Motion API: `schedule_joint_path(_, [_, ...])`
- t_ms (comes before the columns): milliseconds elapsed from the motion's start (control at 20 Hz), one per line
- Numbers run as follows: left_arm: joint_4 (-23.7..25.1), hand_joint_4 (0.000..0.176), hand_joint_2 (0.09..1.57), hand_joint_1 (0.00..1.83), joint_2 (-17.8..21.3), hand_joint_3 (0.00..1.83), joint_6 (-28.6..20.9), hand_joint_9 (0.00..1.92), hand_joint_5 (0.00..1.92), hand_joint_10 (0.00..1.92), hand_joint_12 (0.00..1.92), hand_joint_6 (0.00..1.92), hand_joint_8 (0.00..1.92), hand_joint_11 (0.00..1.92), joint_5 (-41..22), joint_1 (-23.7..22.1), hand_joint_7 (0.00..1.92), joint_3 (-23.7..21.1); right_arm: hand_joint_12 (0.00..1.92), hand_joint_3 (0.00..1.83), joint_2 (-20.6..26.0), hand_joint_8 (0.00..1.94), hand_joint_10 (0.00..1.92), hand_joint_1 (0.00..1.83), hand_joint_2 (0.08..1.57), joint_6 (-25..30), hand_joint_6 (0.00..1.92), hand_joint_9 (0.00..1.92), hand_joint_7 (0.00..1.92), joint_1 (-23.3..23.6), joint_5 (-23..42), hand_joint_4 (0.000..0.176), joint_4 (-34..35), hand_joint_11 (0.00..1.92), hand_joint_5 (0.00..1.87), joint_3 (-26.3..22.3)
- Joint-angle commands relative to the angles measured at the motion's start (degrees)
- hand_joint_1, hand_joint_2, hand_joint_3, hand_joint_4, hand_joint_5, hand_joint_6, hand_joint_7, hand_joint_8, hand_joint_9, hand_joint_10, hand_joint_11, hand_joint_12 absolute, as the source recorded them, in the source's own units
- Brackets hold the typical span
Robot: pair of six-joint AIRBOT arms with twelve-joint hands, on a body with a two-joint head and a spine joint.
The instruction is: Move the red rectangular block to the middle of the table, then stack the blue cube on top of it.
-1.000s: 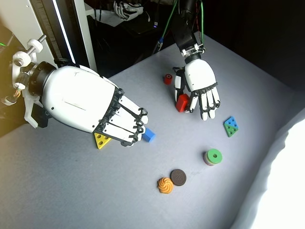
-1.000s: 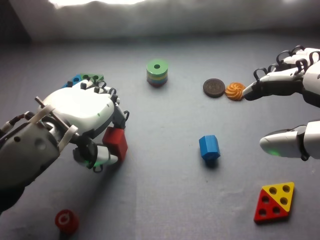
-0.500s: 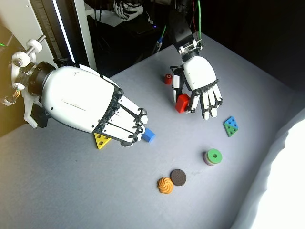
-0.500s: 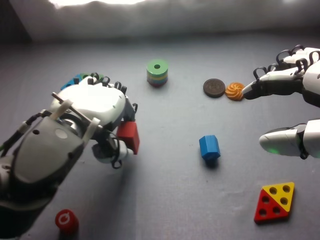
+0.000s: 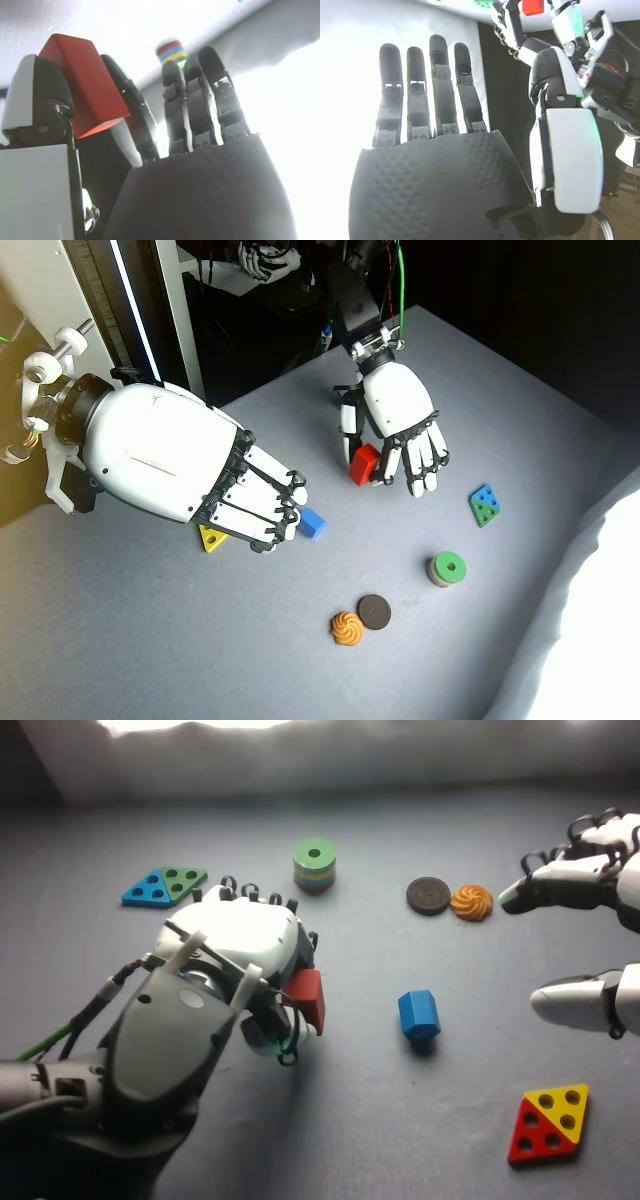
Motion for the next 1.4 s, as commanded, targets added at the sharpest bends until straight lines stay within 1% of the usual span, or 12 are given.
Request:
schedule_joint_path(0, [4.0, 0.176, 1.11, 1.01, 0.2, 0.01, 0.1, 0.23, 0.98, 0.0, 1.01, 0.99, 0.0, 0.0, -4.1, -0.7, 0.37, 0.1, 1.4, 0.0, 0.5, 0.0, 0.85, 0.33, 1.19, 0.2, 0.45, 0.0, 0.4, 0.1, 7.9, 0.0, -0.6, 0.0, 0.21, 0.0])
schedule_joint_path(100, [4.0, 0.176, 1.1, 1.03, -0.7, 0.0, 0.1, 0.25, 1.01, 0.01, 1.02, 0.94, 0.0, 0.0, -4.5, -0.8, 0.39, 0.4, 1.43, 0.0, 0.3, 0.01, 0.85, 0.34, 1.18, 0.3, 0.47, 0.03, 0.43, 0.0, 8.7, 0.0, -0.5, 0.0, 0.24, 0.0])
schedule_joint_path(250, [4.1, 0.176, 1.09, 1.03, -1.9, 0.0, 0.1, 0.25, 1.02, 0.01, 1.04, 0.93, 0.01, 0.0, -4.6, -0.9, 0.4, 1.0, 1.42, 0.0, 0.3, 0.01, 0.85, 0.35, 1.18, 0.3, 0.47, 0.02, 0.42, -0.4, 9.6, 0.0, 7.5, 0.0, 0.22, 0.0])
schedule_joint_path(300, [4.1, 0.176, 1.09, 1.03, -2.5, 0.0, 0.1, 0.25, 1.02, 0.01, 1.04, 0.93, 0.0, 0.0, -4.6, -1.0, 0.39, 1.3, 1.39, 0.0, 0.3, 0.0, 0.84, 0.33, 1.18, 0.1, 0.47, 0.02, 0.41, -0.6, 10.1, 0.0, 8.0, 0.0, 0.21, 0.0])
schedule_joint_path(400, [4.4, 0.176, 1.1, 1.02, -3.2, 0.0, 0.1, 0.25, 1.01, 0.0, 0.99, 0.94, 0.0, 0.0, -4.6, -1.2, 0.37, 2.0, 1.39, 0.0, 0.2, 0.01, 0.83, 0.31, 1.18, -0.1, 0.47, 0.03, 0.42, -0.7, 10.7, 0.0, 8.0, 0.0, 0.21, 0.0])
schedule_joint_path(450, [4.4, 0.176, 1.08, 1.04, -3.6, 0.0, 0.1, 0.27, 1.04, 0.01, 1.04, 0.89, 0.0, 0.0, -4.6, -1.3, 0.39, 2.2, 1.38, 0.0, 0.2, 0.01, 0.85, 0.32, 1.18, -0.1, 0.49, 0.01, 0.42, -0.8, 10.7, 0.0, 8.0, 0.0, 0.2, 0.0])
schedule_joint_path(650, [4.3, 0.176, 1.08, 1.04, -5.1, 0.0, 0.1, 0.27, 1.06, 0.0, 1.07, 0.86, 0.0, 0.0, -4.6, -1.5, 0.42, 3.5, 1.39, 0.0, -0.1, 0.0, 0.82, 0.33, 1.18, -0.5, 0.5, 0.02, 0.41, -1.6, 10.9, 0.0, 8.0, 0.0, 0.19, 0.0])
schedule_joint_path(800, [4.2, 0.176, 1.08, 1.04, -5.3, 0.0, 0.1, 0.27, 1.04, 0.0, 1.04, 0.89, 0.0, 0.0, -4.8, -1.1, 0.41, 3.5, 1.39, 0.0, -0.7, 0.0, 0.82, 0.35, 1.17, -0.8, 0.5, 0.02, 0.42, -1.6, 11.6, 0.0, 7.6, 0.0, 0.21, 0.0])
schedule_joint_path(850, [4.3, 0.176, 1.08, 1.04, -5.3, 0.0, 0.1, 0.26, 1.04, 0.0, 1.04, 0.89, 0.0, 0.0, -4.8, -0.9, 0.42, 3.5, 1.36, 0.0, -0.9, 0.0, 0.81, 0.3, 1.2, -0.9, 0.49, 0.0, 0.39, -1.7, 11.6, 0.0, 7.6, 0.0, 0.17, 0.0])
schedule_joint_path(1000, [4.4, 0.176, 1.08, 1.04, -5.1, 0.0, 0.0, 0.26, 1.04, 0.0, 1.04, 0.89, 0.01, 0.0, -4.8, -0.3, 0.42, 3.3, 1.35, 0.01, -1.5, 0.0, 0.81, 0.28, 1.2, -1.2, 0.49, 0.0, 0.38, -1.8, 12.0, 0.0, 7.4, 0.0, 0.16, 0.0])
schedule_joint_path(1050, [4.5, 0.176, 1.1, 1.02, -5.1, 0.01, -0.1, 0.27, 1.0, 0.0, 1.08, 0.96, 0.0, 0.0, -4.8, -0.1, 0.41, 3.3, 1.4, 0.0, -1.6, 0.02, 0.82, 0.32, 1.18, -1.2, 0.51, 0.03, 0.42, -1.8, 12.1, 0.0, 7.2, 0.0, 0.2, 0.0])
schedule_joint_path(1350, [5.4, 0.176, 1.1, 1.03, -4.9, 0.0, -1.5, 0.29, 1.02, 0.01, 1.09, 0.94, 0.0, 0.0, -4.8, 1.4, 0.43, 3.8, 1.39, 0.0, -2.2, 0.01, 0.82, 0.3, 1.19, -1.4, 0.53, 0.0, 0.38, -1.8, 13.2, 0.0, 6.9, 0.0, 0.15, 0.0])
